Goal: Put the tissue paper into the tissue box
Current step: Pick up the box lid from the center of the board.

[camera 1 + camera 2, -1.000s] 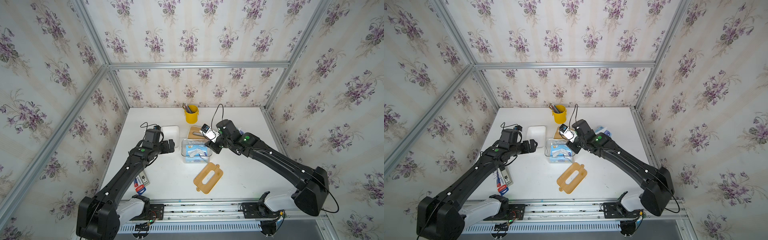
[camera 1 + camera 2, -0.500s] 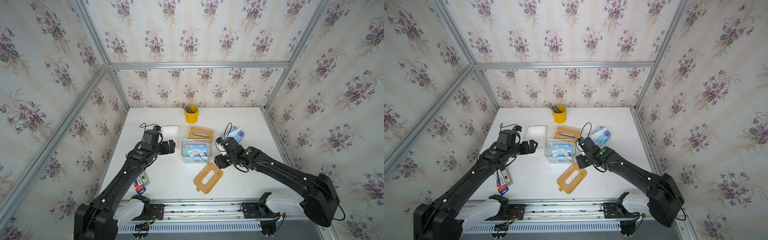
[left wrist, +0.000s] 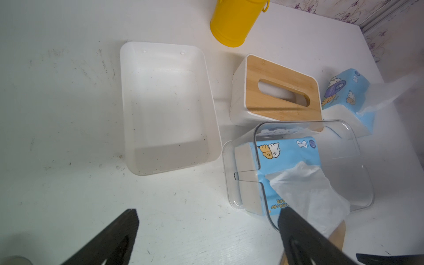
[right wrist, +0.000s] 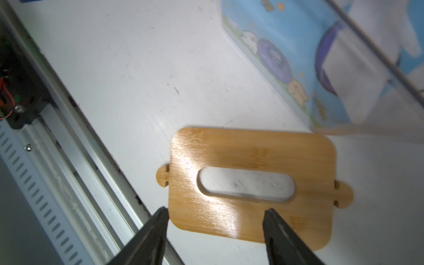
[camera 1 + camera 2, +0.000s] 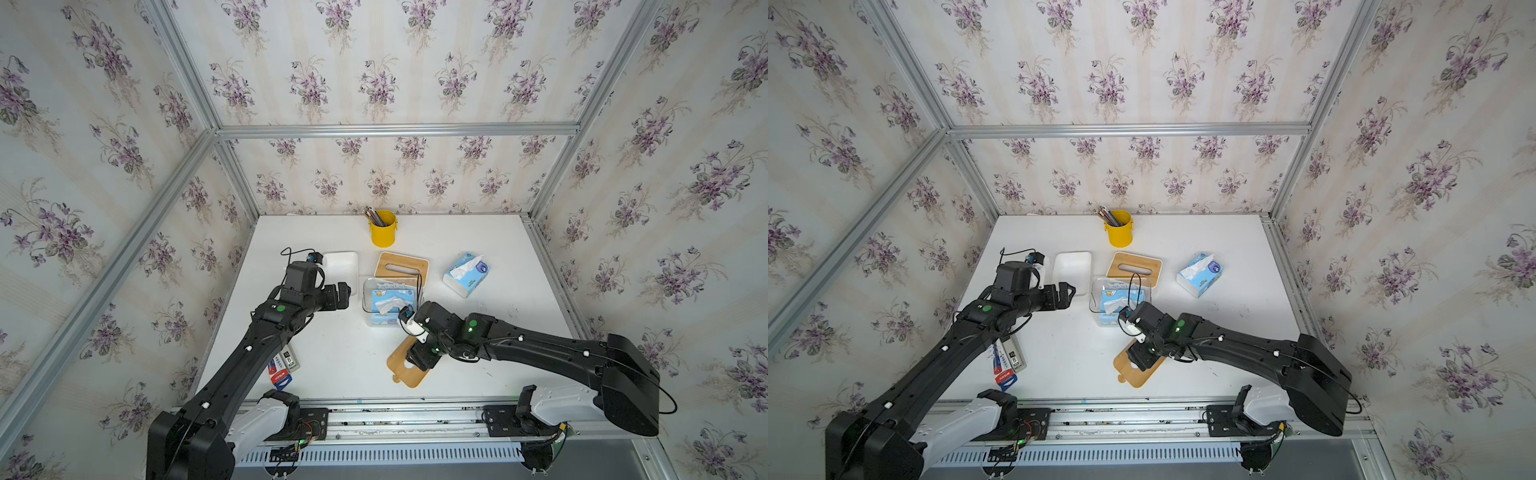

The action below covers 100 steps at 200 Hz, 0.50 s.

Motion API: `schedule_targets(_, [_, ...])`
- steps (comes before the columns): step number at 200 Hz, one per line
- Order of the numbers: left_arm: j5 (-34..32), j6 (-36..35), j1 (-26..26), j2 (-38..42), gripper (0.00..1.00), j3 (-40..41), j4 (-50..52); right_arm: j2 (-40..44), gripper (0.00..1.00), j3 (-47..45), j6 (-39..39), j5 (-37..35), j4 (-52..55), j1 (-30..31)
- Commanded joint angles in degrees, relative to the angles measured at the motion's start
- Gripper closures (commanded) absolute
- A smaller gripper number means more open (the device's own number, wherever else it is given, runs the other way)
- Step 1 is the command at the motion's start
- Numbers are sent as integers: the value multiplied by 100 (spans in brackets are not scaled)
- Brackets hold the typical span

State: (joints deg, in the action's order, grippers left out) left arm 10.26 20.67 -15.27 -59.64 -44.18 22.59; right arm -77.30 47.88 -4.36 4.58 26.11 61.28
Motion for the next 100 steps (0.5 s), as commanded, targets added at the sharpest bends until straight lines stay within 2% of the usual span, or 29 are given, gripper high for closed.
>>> schedule_targets(1, [-164, -266, 6, 235, 1, 276, -612, 90, 29, -117, 1681, 56, -243, 194])
schedule_targets(22, [-239, -222, 6, 220, 1, 285, -619, 38, 26, -170, 2636, -233, 146, 183])
schedule_targets(100, [-264, 30, 0, 166, 1, 557, -977, -336, 25, 96, 3611, -698, 1194, 183])
